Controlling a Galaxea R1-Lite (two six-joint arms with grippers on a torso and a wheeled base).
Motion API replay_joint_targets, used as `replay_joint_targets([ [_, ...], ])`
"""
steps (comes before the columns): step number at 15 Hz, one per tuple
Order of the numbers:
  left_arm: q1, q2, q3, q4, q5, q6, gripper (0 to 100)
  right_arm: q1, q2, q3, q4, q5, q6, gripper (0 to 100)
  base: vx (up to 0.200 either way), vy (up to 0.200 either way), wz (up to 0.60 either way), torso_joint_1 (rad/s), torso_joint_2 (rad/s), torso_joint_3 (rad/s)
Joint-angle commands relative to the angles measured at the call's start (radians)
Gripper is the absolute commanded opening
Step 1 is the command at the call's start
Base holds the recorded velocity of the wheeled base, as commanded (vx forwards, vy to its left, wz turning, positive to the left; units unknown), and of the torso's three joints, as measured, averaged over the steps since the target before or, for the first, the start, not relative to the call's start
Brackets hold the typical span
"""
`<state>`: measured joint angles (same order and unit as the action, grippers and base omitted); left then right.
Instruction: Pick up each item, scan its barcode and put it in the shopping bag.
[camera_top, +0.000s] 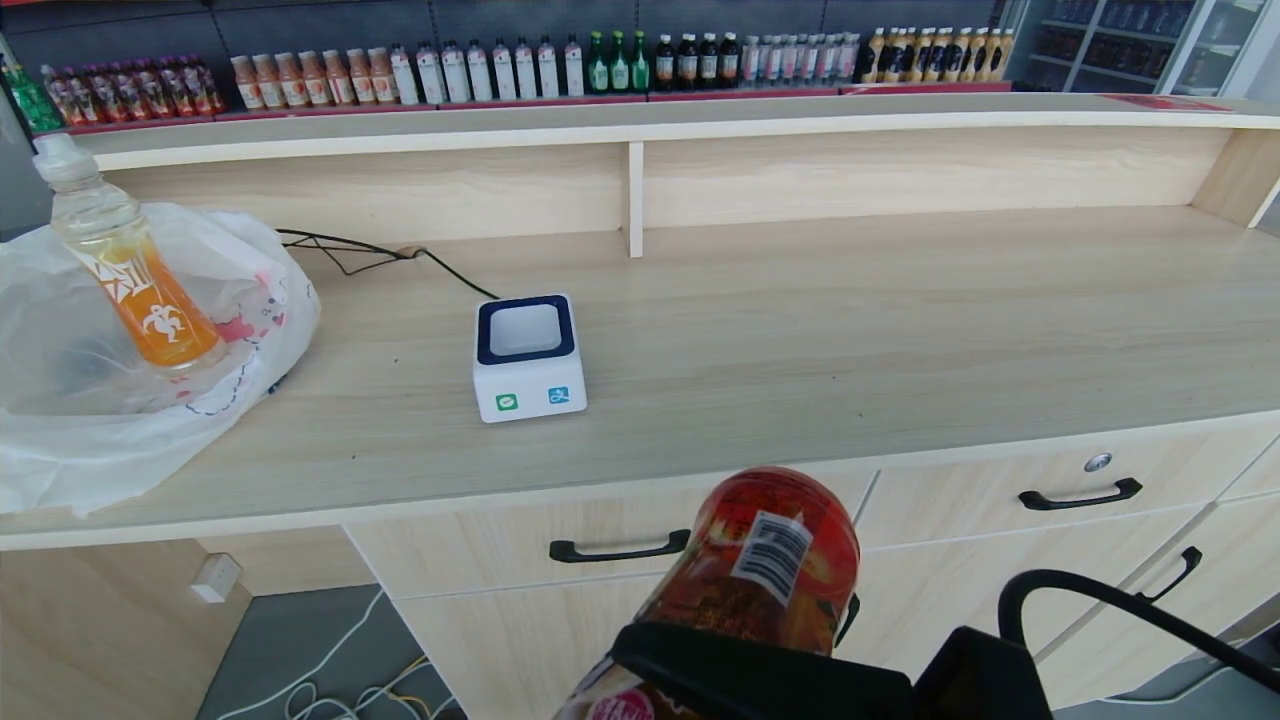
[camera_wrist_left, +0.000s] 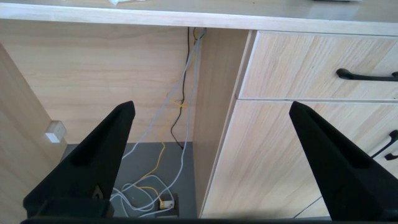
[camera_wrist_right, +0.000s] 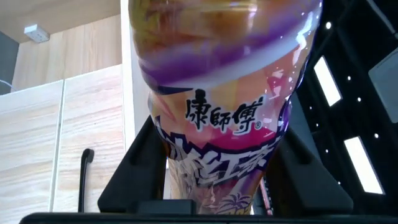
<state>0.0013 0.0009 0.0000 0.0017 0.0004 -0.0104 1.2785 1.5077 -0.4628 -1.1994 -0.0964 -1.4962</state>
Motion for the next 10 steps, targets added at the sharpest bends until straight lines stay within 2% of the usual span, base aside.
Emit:
replay_joint_targets([
  [1,0.000,0.001,0.000,0.000,0.001,0.000,100,-0.001,-0.001,-0.002,0.003,0.000,-0.007,0,0.000,0.000,0.00,0.000,0.00,0.000],
  [10,0.000,0.001,0.000,0.000,0.000,0.000,100,-0.001,0.002,-0.005,0.001,-0.002,-0.032,0,0.000,0.000,0.00,0.000,0.00,0.000],
])
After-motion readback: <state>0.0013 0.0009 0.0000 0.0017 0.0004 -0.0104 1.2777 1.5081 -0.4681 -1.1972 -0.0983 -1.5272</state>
